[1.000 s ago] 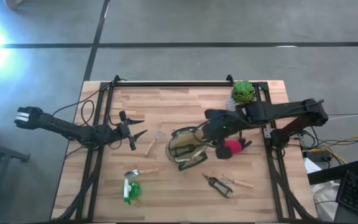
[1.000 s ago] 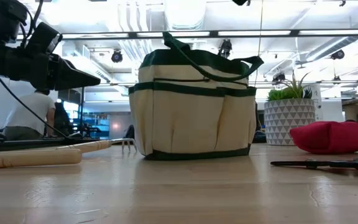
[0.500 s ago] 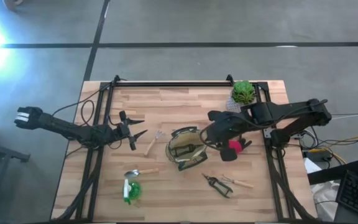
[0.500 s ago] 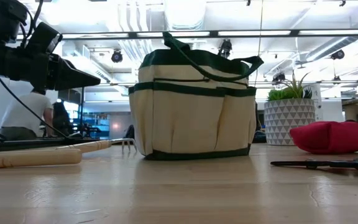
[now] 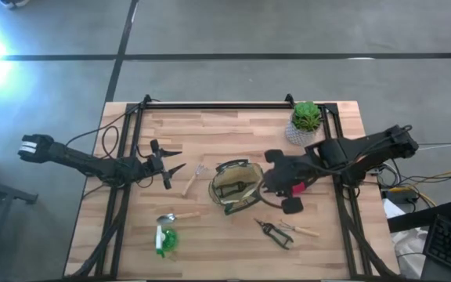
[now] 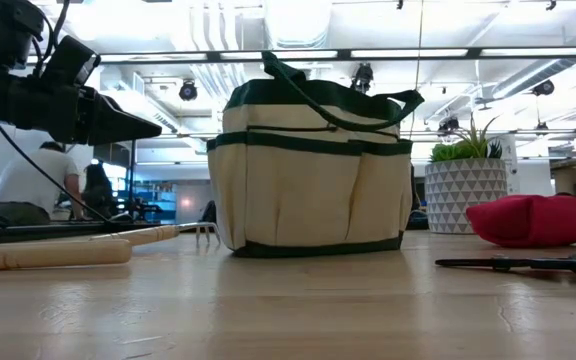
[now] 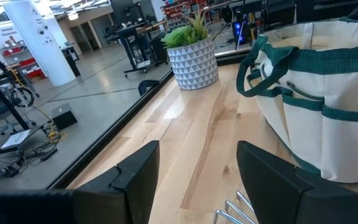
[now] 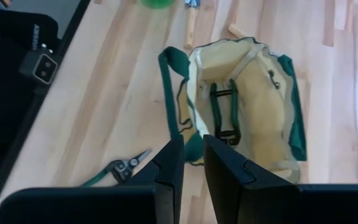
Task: Pick & Place Garden tools in Gardening bag
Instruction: Put the green spray bottle into the green gardening bag
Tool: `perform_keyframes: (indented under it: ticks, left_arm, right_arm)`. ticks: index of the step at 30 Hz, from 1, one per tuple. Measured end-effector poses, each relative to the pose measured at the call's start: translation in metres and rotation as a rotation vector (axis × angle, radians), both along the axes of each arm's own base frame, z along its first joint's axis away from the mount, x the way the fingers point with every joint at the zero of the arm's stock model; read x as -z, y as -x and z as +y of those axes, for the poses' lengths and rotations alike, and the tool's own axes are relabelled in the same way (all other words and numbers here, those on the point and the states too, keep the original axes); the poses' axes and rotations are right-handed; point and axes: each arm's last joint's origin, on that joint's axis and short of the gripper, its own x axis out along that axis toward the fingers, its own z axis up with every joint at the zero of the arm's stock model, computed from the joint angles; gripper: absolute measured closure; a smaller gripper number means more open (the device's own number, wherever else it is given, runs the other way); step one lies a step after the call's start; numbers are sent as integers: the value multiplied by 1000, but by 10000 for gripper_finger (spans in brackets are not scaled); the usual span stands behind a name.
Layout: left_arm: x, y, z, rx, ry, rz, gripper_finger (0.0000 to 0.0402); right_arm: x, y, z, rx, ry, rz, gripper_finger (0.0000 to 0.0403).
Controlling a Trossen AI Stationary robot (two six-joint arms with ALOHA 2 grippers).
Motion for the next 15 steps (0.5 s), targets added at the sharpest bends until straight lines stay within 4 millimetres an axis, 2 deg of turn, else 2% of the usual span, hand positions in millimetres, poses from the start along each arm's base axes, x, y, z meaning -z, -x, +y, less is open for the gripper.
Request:
perform_keyframes:
  ticks: [9,15]
  left_arm:
    - [0,0,0,0,0,0,183]
    - [0,0,0,0,0,0,183]
  right_arm:
    - [2,3,9,80,-80,34,349]
    - [10,0,12,204,-159,92,349]
